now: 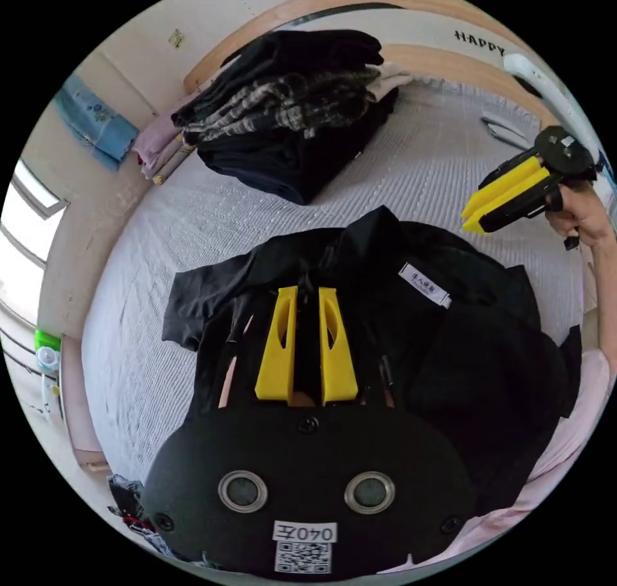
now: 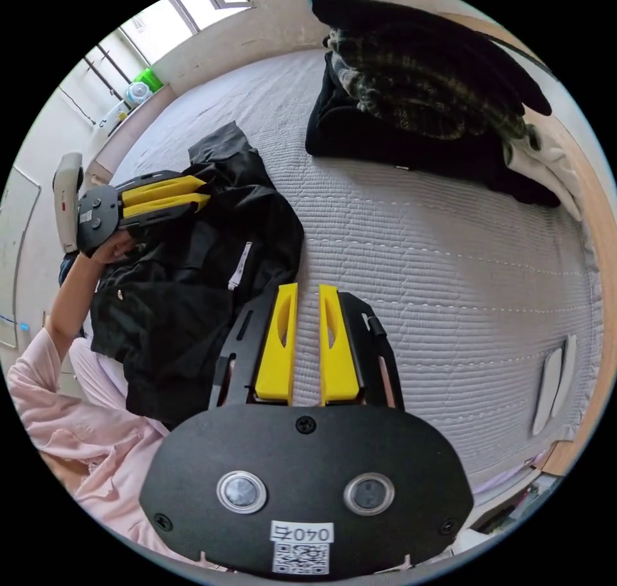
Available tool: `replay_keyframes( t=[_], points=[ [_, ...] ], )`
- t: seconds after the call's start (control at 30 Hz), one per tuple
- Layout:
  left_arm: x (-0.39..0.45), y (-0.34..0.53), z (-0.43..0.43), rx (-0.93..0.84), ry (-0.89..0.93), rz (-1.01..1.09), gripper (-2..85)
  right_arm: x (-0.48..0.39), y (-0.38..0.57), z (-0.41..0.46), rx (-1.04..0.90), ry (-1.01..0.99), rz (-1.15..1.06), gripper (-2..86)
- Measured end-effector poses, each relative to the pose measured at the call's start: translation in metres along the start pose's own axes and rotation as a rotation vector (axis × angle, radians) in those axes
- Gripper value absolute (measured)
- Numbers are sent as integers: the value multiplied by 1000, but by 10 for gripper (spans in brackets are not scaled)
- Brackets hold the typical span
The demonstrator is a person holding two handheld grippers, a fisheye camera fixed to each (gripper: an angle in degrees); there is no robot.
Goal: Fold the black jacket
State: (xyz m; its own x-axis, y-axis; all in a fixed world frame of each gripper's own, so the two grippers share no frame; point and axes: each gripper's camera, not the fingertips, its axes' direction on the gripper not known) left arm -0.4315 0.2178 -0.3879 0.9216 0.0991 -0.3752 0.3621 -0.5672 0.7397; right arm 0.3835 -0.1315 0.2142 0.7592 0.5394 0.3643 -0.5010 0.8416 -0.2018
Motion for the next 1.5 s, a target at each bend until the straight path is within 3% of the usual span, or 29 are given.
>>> replay_keyframes(
  t=[0.1,0.2,0.3,0.37,0.43,0.8,0.93,1.03,1.13,1.23,1.37,1.43,1.5],
  points=[
    [16,31,-45,111,134,65,16,1,32,-26,70,-130,-23,67],
    [55,48,-39,24,276,206,30,2,61,-18,32,-209,2,83],
    [92,56,-5,-99,244,289,34,6,80,1,-29,-219,60,80],
    [103,56,20,-187,253,278,28,1,87,12,-53,-254,67,72],
    [101,55,21,-161,281,226,12,-6,88,17,-66,-255,63,70],
    [119,113,-104,77,-35,217,-8,-47,81,-7,38,-208,-18,53],
    [115,138,-106,-9,-149,140,-8,-83,66,-5,17,-153,-126,49],
    [140,166,-92,-73,-141,230,-9,-102,64,10,-54,-115,-185,50],
    [166,188,-65,-256,-152,337,-9,-98,69,21,-106,-88,-171,52],
    [145,189,-71,-257,-262,231,-5,-84,78,15,-72,-115,-130,46],
    [79,154,-126,-28,-101,-39,7,-68,82,6,-8,-157,-102,7],
    [59,131,-130,51,36,-55,8,-66,81,7,10,-182,-100,-3],
    [50,95,-95,-1,222,16,22,-63,79,12,23,-245,-102,-7]
  ],
)
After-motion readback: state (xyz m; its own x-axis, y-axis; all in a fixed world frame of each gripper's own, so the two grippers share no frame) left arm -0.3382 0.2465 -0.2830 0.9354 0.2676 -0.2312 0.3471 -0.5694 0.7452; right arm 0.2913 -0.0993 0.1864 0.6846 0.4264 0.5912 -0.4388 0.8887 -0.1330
